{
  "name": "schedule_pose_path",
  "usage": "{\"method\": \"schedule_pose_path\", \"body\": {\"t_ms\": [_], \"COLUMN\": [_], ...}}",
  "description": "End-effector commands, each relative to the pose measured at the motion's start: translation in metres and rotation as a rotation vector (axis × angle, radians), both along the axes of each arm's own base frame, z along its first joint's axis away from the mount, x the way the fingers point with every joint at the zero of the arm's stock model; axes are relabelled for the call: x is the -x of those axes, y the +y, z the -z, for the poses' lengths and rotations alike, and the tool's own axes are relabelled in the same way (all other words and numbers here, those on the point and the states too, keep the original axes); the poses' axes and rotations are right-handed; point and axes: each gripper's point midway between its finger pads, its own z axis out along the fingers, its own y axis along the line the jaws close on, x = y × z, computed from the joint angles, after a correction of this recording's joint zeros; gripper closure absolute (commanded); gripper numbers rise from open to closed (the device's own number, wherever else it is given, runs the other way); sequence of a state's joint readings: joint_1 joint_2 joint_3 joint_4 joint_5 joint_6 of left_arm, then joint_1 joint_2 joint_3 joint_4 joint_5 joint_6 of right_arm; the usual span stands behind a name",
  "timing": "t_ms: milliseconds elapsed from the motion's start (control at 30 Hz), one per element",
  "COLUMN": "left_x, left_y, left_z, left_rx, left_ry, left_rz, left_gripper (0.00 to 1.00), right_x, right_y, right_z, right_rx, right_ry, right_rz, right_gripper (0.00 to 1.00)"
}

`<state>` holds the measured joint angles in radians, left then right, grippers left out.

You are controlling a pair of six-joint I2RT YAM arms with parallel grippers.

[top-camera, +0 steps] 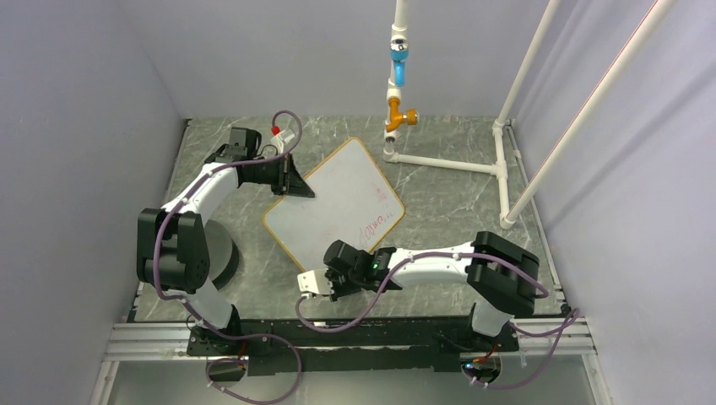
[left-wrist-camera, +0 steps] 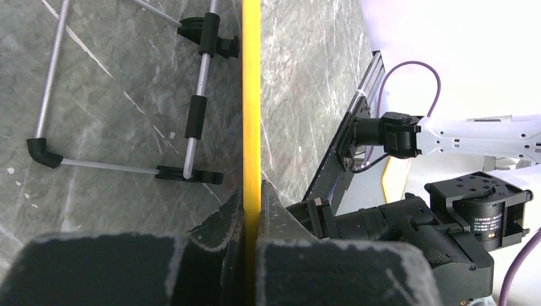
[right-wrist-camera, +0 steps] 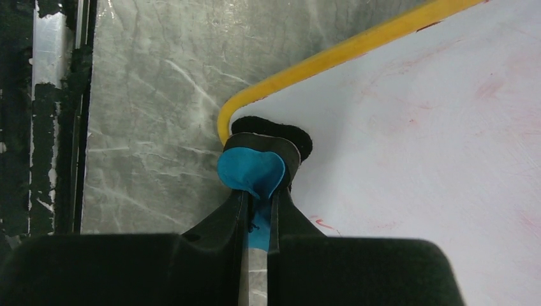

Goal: Erase the whiteboard
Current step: Erase the whiteboard at the center of the board.

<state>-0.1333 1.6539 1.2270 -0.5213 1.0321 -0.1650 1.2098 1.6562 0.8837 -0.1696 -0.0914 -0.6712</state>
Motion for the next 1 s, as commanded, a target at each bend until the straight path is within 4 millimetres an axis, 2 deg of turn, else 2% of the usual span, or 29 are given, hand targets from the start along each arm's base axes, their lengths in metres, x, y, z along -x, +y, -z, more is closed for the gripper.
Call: {"method": "schedule_pose_path", "body": {"t_ms": [0, 133, 400, 533, 633, 833, 967], "left_x": [0.009, 0.01, 0.01, 0.01, 0.01, 0.011, 0.011], "left_y": [-0.011, -0.011, -0.011, -0.011, -0.011, -0.011, -0.012], "left_z": [-0.026, -0.027, -0.028, -0.027, -0.028, -0.029, -0.03], "left_rx": [0.105, 0.11, 0.112, 0.112, 0.113, 0.114, 0.115], "left_ry": [-0.043, -0.044, -0.047, -0.043, -0.044, -0.046, -0.052], "left_rz": [0.083, 0.087, 0.089, 0.087, 0.086, 0.085, 0.086], "left_gripper": [1.0, 1.0, 1.0, 1.0, 1.0, 1.0, 1.0], "right_x": [-0.033, -0.06, -0.101, -0.111, -0.096, -0.02, 0.007], "right_y": [-0.017, -0.034, -0.068, -0.071, -0.06, -0.009, 0.016], "right_z": [0.01, 0.002, -0.002, -0.009, -0.01, -0.011, -0.011], "right_rx": [0.086, 0.079, 0.112, 0.092, 0.067, 0.029, 0.024], "right_ry": [-0.091, -0.091, -0.117, -0.126, -0.075, 0.032, 0.039], "right_rz": [0.081, 0.167, 0.299, 0.337, 0.293, 0.039, -0.034], "right_gripper": [1.0, 1.0, 1.0, 1.0, 1.0, 1.0, 1.0]}}
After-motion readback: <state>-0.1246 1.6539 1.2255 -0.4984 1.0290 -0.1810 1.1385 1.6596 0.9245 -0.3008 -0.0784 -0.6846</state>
